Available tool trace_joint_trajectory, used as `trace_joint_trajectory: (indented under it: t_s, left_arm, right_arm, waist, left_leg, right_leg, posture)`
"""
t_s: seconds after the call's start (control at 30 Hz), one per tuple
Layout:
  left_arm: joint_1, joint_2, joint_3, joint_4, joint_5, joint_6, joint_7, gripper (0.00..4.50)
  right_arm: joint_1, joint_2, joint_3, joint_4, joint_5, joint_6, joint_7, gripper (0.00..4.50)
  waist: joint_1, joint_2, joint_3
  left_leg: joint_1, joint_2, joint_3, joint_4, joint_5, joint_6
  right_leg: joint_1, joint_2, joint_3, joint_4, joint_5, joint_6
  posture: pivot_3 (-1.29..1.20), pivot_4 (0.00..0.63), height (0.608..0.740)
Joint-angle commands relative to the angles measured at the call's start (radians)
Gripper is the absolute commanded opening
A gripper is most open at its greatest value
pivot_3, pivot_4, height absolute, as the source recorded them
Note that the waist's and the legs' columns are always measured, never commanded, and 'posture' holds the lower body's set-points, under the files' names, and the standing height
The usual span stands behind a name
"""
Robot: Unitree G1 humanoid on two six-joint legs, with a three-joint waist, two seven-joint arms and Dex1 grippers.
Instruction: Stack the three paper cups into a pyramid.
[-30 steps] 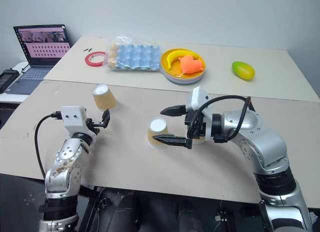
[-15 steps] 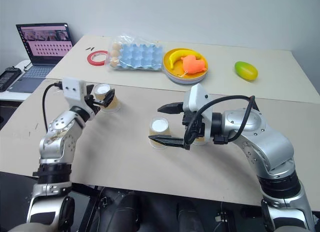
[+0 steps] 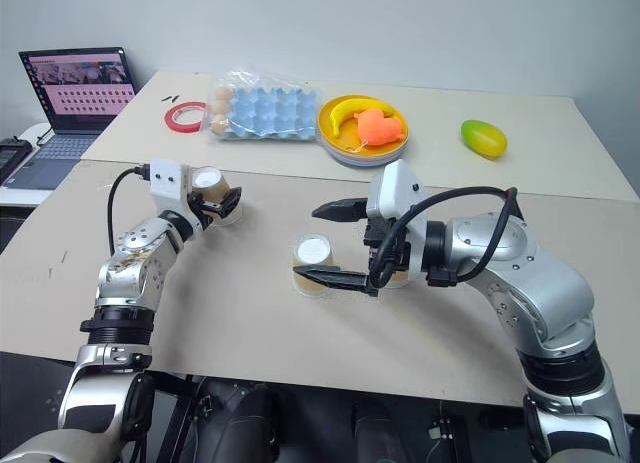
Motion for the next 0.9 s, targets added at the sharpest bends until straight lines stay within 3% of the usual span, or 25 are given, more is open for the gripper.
trace_joint_trajectory:
  t_s: [0.03, 0.07, 0.17, 0.27, 0.5, 0.73, 0.9]
  left_arm:
    - [0.001, 0.013, 0.009, -0.041, 0.007, -0.051, -0.005, 4.45]
    - [0.001, 0.012, 0.009, -0.041, 0.008, -0.063, -0.007, 4.45]
    - [0.006, 0.012, 0.005, -0.043, 0.016, -0.091, -0.012, 3.75]
    - [0.014, 0.015, -0.005, -0.052, 0.021, -0.082, -0.024, 2.68]
    - [0.028, 0.024, 0.013, -0.111, -0.001, -0.094, -0.054, 2.68]
    - [0.221, 0.151, 0.008, -0.426, -0.236, 0.027, -0.399, 2.68]
    - [0.313, 0.259, -0.034, -0.497, -0.313, 0.115, -0.574, 2.68]
  right_arm:
    - [-0.017, -0.006, -0.023, -0.025, 0.015, 0.0, -0.009, 4.5]
    - [-0.016, -0.005, -0.02, -0.023, 0.012, -0.002, -0.008, 4.5]
    - [-0.014, -0.003, -0.012, -0.022, 0.007, -0.003, -0.008, 4.5]
    - [-0.013, -0.003, -0.009, -0.021, 0.006, -0.003, -0.007, 4.5]
    - [-0.004, -0.004, -0.008, -0.027, 0.002, 0.001, -0.015, 4.5]
    - [0.013, -0.017, -0.004, -0.025, -0.006, -0.001, -0.022, 4.5]
    - [0.017, -0.016, 0.005, -0.014, -0.022, -0.013, -0.027, 4.5]
  waist:
    - [0.0, 0.0, 0.0]
    - [0.0, 0.0, 0.0]
    - [0.0, 0.0, 0.0]
    - [0.0, 0.0, 0.0]
    - [-0.001, 0.0, 0.0]
    - [-0.006, 0.002, 0.001]
    - [-0.005, 0.002, 0.001]
  left_leg:
    - [0.0, 0.0, 0.0, 0.0, 0.0, 0.0]
    - [0.0, 0.0, 0.0, 0.0, 0.0, 0.0]
    - [0.0, 0.0, 0.0, 0.0, 0.0, 0.0]
    - [0.0, 0.0, 0.0, 0.0, 0.0, 0.0]
    - [0.0, 0.0, 0.0, 0.0, 0.0, 0.0]
    - [0.0, 0.001, 0.0, -0.001, 0.0, 0.0]
    - [0.001, 0.001, 0.0, -0.001, 0.0, -0.001]
  right_leg:
    - [0.0, 0.0, 0.0, 0.0, 0.0, 0.0]
    - [0.0, 0.0, 0.0, 0.0, 0.0, 0.0]
    - [0.0, 0.0, 0.0, 0.0, 0.0, 0.0]
    - [0.0, 0.0, 0.0, 0.0, 0.0, 0.0]
    - [0.0, 0.0, 0.0, 0.0, 0.0, 0.0]
    - [0.0, 0.0, 0.0, 0.0, 0.0, -0.001]
    - [0.0, 0.0, -0.001, 0.001, -0.001, -0.001]
  posture:
    - [0.0, 0.15, 0.645]
    - [0.0, 0.15, 0.645]
    - [0.0, 0.15, 0.645]
    - [0.0, 0.15, 0.645]
    - [0.0, 0.15, 0.645]
    - [0.0, 0.15, 0.645]
    - [0.0, 0.15, 0.645]
